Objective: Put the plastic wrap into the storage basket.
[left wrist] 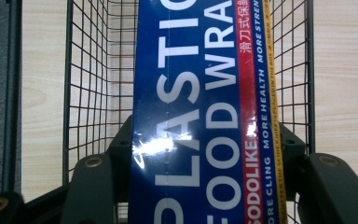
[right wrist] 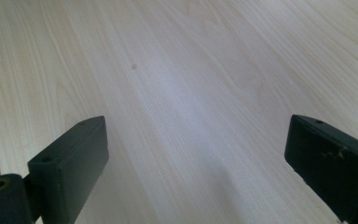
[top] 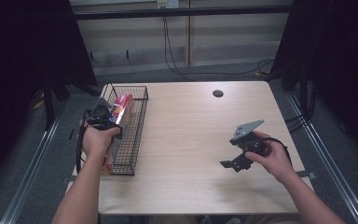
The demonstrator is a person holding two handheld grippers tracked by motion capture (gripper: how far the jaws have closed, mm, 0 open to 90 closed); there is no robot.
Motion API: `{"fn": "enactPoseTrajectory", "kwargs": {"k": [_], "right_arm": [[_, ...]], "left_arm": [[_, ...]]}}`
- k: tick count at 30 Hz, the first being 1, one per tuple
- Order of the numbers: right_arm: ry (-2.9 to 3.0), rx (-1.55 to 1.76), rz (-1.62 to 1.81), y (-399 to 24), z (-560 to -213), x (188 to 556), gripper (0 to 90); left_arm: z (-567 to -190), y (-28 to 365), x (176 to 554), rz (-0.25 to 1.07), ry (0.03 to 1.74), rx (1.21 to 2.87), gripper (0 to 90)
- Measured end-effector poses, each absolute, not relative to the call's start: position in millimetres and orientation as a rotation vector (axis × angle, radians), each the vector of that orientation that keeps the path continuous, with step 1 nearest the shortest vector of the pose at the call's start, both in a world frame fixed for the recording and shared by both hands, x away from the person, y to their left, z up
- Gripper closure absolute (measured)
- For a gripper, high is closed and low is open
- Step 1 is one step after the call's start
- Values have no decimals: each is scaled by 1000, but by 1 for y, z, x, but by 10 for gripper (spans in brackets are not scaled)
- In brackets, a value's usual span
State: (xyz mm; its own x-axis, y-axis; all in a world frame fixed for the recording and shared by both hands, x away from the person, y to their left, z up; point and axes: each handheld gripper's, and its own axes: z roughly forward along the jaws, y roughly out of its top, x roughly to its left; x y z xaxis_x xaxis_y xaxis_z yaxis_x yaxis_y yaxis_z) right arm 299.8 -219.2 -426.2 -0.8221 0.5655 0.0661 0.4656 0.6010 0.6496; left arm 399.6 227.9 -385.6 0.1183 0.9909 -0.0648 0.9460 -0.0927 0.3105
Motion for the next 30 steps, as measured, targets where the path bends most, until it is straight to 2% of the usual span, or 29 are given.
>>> {"fn": "enactPoseTrajectory", "kwargs": {"k": [30], "right_arm": [[2684, 855, 1033, -217, -429, 299, 62]], "left_arm": [[-402, 230, 403, 170, 2009, 2093, 421]]}}
